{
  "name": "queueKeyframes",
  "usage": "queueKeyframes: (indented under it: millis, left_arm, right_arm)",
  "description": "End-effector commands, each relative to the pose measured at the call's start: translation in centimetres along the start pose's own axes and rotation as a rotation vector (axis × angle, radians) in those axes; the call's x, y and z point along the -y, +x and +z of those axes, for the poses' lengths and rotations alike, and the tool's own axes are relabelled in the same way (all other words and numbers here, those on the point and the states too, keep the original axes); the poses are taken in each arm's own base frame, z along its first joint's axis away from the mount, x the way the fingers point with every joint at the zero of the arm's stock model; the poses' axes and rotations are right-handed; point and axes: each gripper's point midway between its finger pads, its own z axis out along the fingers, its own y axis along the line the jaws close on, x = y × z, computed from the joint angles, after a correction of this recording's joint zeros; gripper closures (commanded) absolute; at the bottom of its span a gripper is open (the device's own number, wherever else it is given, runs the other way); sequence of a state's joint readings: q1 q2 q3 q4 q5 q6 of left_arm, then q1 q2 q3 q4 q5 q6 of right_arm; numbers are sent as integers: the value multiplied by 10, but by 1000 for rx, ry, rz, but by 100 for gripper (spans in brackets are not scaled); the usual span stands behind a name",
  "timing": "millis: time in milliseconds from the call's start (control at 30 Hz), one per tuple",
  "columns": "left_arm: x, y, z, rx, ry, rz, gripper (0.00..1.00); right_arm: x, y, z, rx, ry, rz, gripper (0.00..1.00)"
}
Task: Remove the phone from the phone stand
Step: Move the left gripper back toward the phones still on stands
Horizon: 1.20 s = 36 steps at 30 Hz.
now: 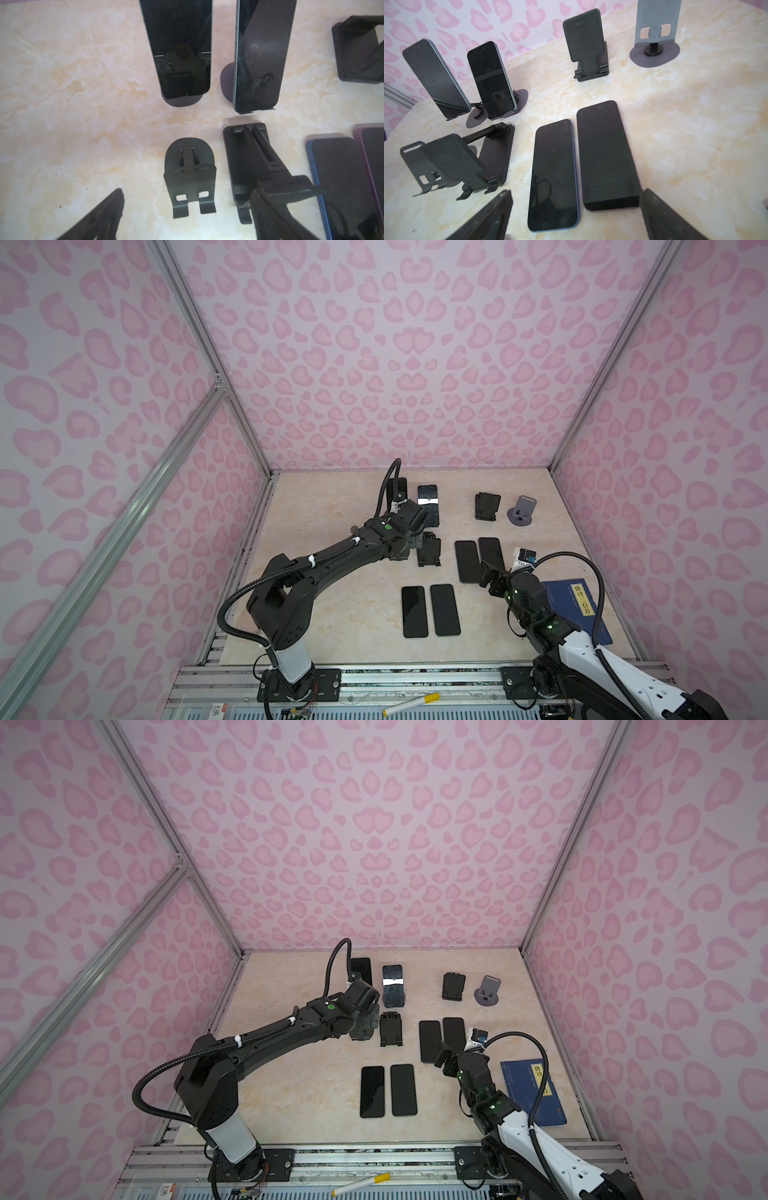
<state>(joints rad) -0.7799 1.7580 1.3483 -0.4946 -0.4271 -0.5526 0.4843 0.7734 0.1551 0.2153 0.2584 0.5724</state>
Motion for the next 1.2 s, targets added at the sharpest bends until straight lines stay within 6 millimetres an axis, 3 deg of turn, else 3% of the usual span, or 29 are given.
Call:
queueKeyframes:
  millis: [0,300,567,800,933,1067,1167]
  left_arm:
    - [9,13,17,-31,42,29,1]
    - [-1,30,50,-75,4,-21,3]
    - [-9,39,67,-95,-18,-24,23]
    - [-18,33,61,-58,-53,-36,38]
    - [-27,24,47,-19,-65,-54,39]
    - [-50,11,36,20,-87,-85,40]
    - [-81,0,38,25,-129,-122,41]
  right_arm:
    - [1,-2,0,12,7,-2,2]
    - [1,-1,1,2,11,-10,2]
    - [-1,-1,3,2,7,-9,2]
    - [-2,-1,4,-3,7,-13,2]
    - [-2,0,4,-4,6,-14,2]
    - [-3,0,5,-6,1,-12,3]
    - [-3,0,5,-7,0,-13,2]
